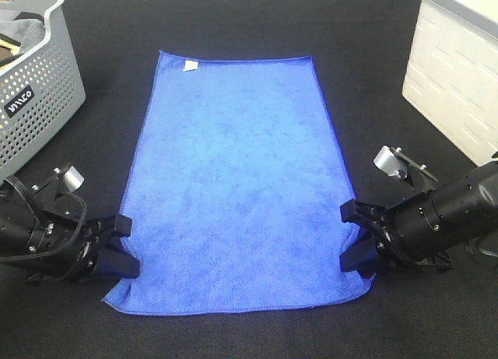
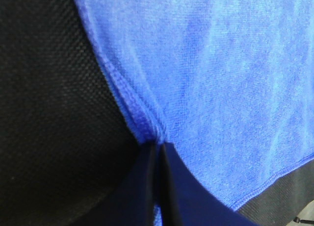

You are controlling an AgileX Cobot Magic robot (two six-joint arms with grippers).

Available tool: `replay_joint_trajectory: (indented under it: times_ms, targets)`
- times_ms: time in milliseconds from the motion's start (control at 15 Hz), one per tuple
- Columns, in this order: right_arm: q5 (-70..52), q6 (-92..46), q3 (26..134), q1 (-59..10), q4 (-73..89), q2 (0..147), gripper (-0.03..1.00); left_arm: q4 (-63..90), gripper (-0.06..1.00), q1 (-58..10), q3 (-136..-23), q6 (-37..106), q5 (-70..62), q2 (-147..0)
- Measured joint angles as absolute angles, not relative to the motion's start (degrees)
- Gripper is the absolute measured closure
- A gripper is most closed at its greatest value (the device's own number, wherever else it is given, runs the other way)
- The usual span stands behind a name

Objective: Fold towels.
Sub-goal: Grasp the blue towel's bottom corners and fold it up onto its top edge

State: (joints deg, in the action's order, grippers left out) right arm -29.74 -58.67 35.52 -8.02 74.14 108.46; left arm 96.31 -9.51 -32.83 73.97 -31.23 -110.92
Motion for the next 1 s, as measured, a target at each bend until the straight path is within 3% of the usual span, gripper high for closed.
replay_joint_trajectory:
  times_ms: [400,667,1000]
  targets:
    - [-29.16,-44.75,31.74,-8.02,61.82,98.61,0.97,79.58,0.94,-9.51,-33.17,61.88,-31.86,-107.77]
    - [-30.83,-43.83,26.30,-8.02,61.42,93.68,0.97,67.72,0.94,-9.51,-29.68,51.28,-31.74,-99.12]
    - [-32.09,-43.83,17.65,-8.42,61.42,91.21,0.97,64.86,0.94,-9.80,-20.63,49.45,-32.14,-91.67]
